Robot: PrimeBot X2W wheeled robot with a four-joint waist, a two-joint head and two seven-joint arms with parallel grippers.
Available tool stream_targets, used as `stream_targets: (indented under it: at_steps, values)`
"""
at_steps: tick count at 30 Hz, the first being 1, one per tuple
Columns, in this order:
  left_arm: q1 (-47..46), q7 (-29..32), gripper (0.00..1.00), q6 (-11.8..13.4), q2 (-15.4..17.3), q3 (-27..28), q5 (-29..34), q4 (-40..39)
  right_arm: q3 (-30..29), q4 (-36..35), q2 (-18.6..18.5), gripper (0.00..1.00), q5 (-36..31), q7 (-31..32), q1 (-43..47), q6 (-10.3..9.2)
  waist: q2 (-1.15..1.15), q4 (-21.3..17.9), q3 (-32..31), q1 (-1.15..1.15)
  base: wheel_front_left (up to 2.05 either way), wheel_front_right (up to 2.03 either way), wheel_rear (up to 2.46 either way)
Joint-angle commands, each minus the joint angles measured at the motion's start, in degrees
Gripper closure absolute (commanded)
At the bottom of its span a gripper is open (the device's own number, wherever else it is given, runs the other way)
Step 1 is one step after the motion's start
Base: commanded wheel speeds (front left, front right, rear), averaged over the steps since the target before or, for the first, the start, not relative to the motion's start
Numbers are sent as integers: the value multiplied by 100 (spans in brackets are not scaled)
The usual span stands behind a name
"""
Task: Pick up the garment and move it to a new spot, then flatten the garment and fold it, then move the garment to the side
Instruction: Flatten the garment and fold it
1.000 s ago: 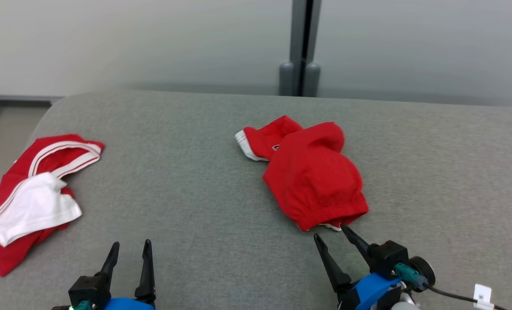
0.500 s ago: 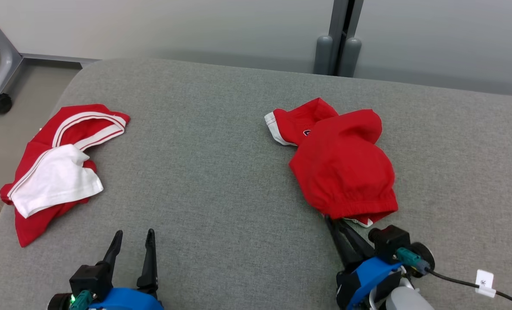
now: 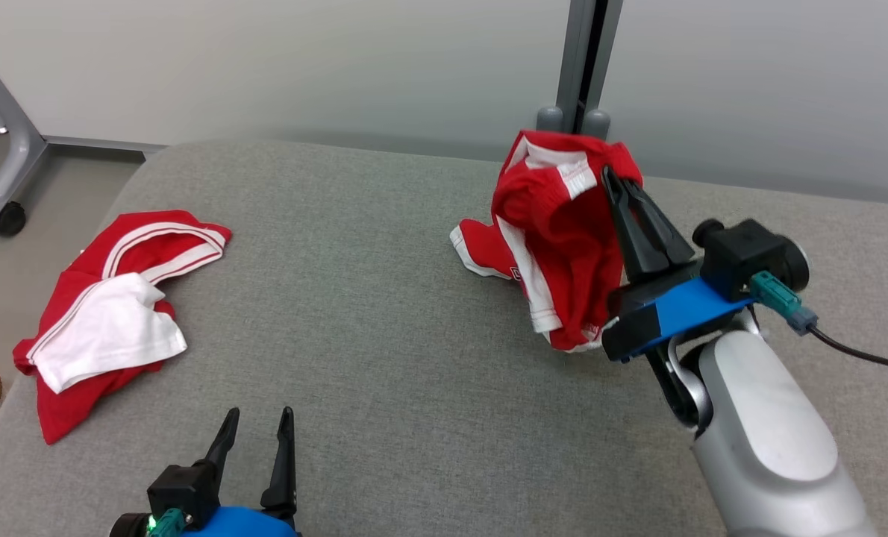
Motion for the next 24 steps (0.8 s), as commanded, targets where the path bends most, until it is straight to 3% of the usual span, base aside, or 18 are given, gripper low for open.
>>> stream_targets:
  at_steps: [1, 8, 13, 20, 24]
  values:
    - [55, -17, 0, -9, -8, -43, 3, 28, 33, 31, -11, 100, -165, -22, -329, 3, 0, 45, -70, 0, 0, 0, 0]
    - [136, -17, 0, -9, -54, -132, 37, 102, 696, -9, -10, 100, -519, -22, -1384, 2, 0, 378, -256, 0, 0, 0, 0]
    - [200, -17, 0, -9, -58, -110, 52, 113, 1018, -242, -25, 100, -401, -21, -1576, 2, 0, 461, -306, 0, 0, 0, 0]
    - [358, -18, 0, -9, -69, -13, 82, 88, 913, -314, -36, 100, -260, -21, -537, 2, 0, 148, -339, 0, 0, 0, 0]
    - [344, -17, 0, -9, -74, -32, 83, 46, 917, -144, -380, 100, -253, -21, 374, 2, 0, -133, -316, 0, 0, 0, 0]
